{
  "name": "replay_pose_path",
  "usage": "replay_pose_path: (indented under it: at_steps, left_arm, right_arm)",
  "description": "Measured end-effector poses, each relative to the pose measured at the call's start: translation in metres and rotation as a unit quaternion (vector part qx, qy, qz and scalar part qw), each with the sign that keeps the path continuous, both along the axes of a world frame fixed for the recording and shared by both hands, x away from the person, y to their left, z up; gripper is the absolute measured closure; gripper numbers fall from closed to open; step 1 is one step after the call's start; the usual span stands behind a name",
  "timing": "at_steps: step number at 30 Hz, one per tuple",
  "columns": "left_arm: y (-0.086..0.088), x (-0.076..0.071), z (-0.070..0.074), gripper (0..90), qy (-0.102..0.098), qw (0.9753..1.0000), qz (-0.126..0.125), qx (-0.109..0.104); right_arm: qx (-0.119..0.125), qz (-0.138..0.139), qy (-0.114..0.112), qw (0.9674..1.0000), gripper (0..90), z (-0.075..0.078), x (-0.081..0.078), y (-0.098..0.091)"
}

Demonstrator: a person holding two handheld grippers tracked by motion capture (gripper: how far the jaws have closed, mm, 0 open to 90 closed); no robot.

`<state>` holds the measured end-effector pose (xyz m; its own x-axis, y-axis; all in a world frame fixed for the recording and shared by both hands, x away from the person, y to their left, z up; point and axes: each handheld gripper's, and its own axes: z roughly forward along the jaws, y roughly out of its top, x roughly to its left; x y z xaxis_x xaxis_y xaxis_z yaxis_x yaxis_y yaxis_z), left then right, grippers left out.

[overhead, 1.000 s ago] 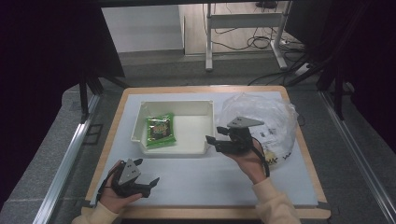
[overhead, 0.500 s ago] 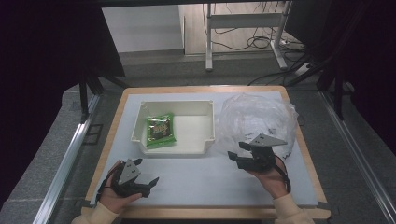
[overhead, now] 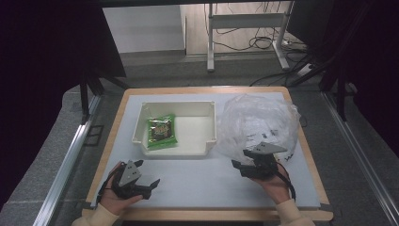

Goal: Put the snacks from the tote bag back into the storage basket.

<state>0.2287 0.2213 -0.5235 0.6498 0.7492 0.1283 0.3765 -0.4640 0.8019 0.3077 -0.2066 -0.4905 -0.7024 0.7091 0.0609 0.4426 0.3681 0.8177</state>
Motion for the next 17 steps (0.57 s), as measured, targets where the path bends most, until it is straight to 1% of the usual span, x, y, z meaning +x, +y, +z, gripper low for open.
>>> replay_pose_path:
  at_steps: [7,11,14,17]
  left_arm:
    - [0.0000,0.0001,-0.0002,10.2,0.000,1.0000,0.000,-0.001]
    - [-0.0003,0.0011,0.0002,10.2,0.000,1.0000,-0.003,0.000]
    - [-0.0010,0.0021,0.0003,10.2,0.000,1.0000,-0.005,0.000]
    - [-0.0011,0.0027,0.0003,10.2,0.000,1.0000,-0.005,-0.002]
  right_arm:
    - [0.006,-0.005,-0.005,1.0000,35.7,0.0020,0.0007,-0.0033]
    - [0.003,-0.006,-0.008,0.9999,35.6,0.0025,0.0000,-0.0038]
    - [0.008,-0.002,-0.012,0.9999,35.6,0.0028,-0.0018,-0.0036]
    - [0.013,0.010,-0.023,0.9996,35.5,0.0049,-0.0053,-0.0002]
